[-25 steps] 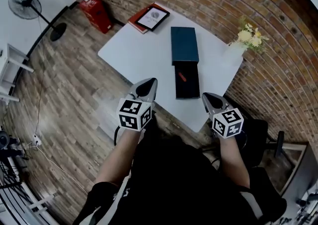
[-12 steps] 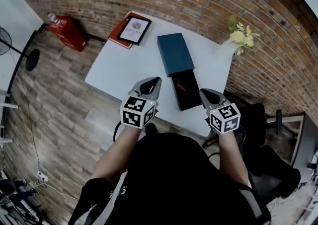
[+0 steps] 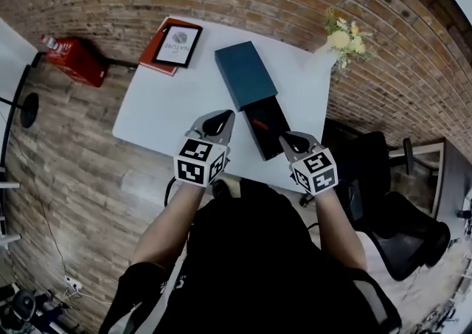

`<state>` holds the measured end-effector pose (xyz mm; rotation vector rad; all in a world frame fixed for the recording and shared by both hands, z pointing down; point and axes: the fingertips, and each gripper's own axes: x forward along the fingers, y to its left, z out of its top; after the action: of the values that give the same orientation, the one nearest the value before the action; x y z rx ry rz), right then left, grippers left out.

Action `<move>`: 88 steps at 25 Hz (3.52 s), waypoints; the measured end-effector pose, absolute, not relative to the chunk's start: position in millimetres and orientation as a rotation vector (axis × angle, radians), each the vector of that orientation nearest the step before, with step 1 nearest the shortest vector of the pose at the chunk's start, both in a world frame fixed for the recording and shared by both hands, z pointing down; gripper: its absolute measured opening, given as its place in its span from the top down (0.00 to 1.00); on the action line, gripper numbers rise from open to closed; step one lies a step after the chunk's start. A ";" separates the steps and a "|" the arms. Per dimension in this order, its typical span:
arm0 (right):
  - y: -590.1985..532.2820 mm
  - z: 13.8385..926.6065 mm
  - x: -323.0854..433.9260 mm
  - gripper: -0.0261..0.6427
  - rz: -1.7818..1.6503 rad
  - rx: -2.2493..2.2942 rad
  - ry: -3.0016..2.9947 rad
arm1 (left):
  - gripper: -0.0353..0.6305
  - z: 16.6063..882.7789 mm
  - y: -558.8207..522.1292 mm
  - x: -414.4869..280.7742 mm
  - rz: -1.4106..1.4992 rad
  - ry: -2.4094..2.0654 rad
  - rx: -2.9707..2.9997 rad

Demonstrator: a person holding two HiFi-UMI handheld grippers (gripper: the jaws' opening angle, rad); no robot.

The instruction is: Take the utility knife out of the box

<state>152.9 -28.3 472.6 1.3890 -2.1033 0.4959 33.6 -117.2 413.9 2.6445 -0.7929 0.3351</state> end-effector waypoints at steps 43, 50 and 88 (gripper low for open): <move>-81.9 645.7 151.0 0.88 0.408 0.665 -1.746 | 0.94 484.2 -181.7 47.5 0.377 -0.852 2.463; -87.3 644.9 149.1 0.89 0.442 0.658 -1.762 | 0.94 487.9 -178.0 39.3 0.382 -0.870 2.442; -60.0 647.0 139.8 0.88 0.429 0.583 -1.799 | 0.94 489.2 -152.7 43.9 0.408 -0.845 2.435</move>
<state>139.8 -60.0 647.0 0.5834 -1.7990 0.4289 43.9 -152.7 489.2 2.4348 -0.8451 0.4081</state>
